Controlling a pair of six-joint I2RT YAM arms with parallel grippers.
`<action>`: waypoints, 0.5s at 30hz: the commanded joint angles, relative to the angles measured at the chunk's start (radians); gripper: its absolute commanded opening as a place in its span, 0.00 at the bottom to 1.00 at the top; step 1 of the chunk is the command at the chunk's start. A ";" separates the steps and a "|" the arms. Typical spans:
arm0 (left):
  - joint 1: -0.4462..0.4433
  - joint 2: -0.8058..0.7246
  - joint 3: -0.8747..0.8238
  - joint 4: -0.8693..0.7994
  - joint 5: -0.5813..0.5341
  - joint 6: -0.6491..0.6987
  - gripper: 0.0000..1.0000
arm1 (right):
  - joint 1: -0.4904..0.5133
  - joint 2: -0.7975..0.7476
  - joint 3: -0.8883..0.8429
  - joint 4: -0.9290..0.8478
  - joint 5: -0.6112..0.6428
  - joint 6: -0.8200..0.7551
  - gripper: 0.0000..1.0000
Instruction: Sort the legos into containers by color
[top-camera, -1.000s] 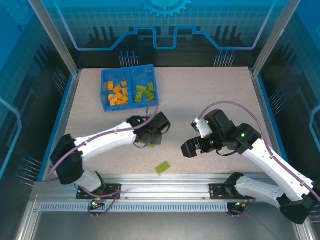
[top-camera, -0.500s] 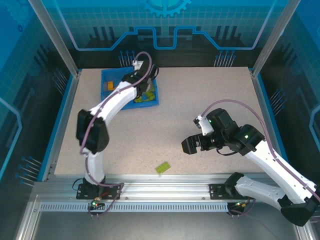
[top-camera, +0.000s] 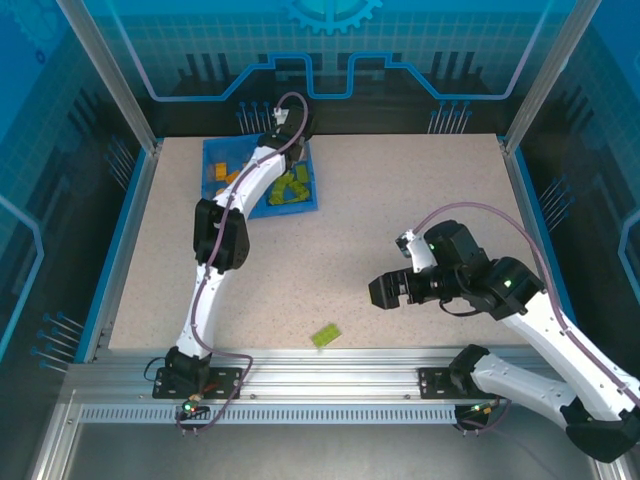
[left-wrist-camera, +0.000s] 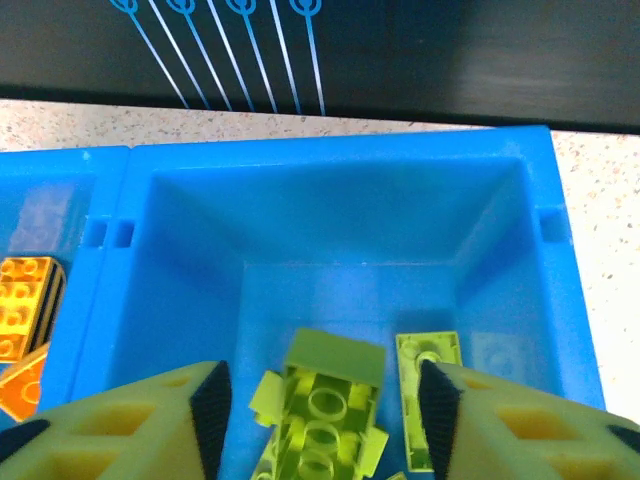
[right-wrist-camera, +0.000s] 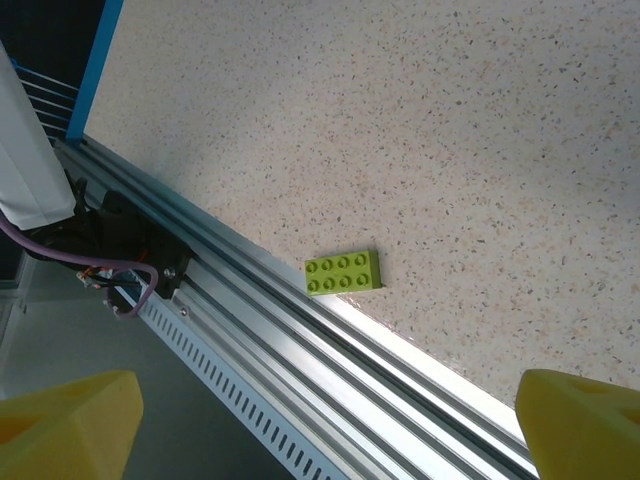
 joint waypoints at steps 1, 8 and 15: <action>0.005 -0.016 0.059 0.009 0.041 0.030 0.59 | -0.015 -0.033 -0.023 0.003 0.010 0.037 0.97; -0.015 -0.287 -0.114 -0.050 0.258 -0.014 0.56 | -0.015 -0.010 -0.024 0.046 0.024 0.033 0.97; -0.158 -0.806 -0.706 0.062 0.406 0.021 0.51 | -0.018 0.027 -0.027 0.090 0.023 0.017 0.97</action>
